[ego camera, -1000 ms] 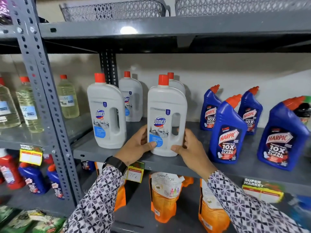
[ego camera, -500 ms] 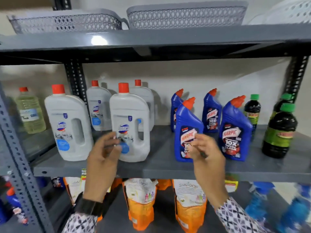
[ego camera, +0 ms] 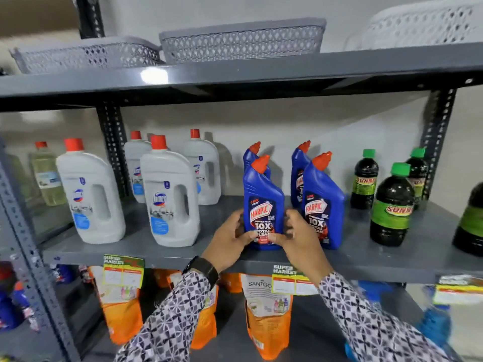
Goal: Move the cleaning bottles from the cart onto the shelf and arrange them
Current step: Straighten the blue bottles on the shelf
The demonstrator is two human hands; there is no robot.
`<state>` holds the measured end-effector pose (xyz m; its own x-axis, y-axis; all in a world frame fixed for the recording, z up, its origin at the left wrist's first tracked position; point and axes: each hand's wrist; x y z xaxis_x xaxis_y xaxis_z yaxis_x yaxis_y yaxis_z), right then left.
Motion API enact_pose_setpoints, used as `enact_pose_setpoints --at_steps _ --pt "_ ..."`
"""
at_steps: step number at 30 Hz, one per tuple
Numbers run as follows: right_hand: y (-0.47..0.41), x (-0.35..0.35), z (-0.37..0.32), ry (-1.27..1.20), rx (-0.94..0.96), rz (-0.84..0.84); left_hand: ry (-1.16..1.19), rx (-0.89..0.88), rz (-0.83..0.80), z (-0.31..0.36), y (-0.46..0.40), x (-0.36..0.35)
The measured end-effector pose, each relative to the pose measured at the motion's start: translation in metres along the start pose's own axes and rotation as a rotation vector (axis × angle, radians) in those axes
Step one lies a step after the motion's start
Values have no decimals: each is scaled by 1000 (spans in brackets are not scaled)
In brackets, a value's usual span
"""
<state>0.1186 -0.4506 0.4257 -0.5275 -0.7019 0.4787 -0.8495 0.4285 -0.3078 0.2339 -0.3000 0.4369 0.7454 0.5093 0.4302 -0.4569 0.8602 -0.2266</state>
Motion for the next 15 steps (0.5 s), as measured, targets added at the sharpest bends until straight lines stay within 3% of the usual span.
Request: enact_pose_setpoints --at_steps 4,6,9,11,13,15 --pt "8 1 -1 -12 19 -25 -13 -3 33 4 4 -2" --pt "24 4 -2 10 69 121 -16 11 80 3 8 -3" --pt "48 26 5 13 199 590 56 55 475 6 17 -16" --pt "45 50 20 27 139 660 61 2 713 13 26 -35" --pt "33 70 34 38 1 483 9 -65 640 25 31 -62" --pt "24 80 41 -47 -63 294 -127 -96 362 39 26 -92"
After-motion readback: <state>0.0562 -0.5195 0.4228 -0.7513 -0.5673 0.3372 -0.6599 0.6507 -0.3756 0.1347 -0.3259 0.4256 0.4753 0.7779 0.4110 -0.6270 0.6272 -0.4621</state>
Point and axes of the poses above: each hand's wrist, its own y-axis away from the middle knuckle, its own x-axis out of the back of the hand, z = x × y, and after that the axes turned 13 degrees about -z, right-handed
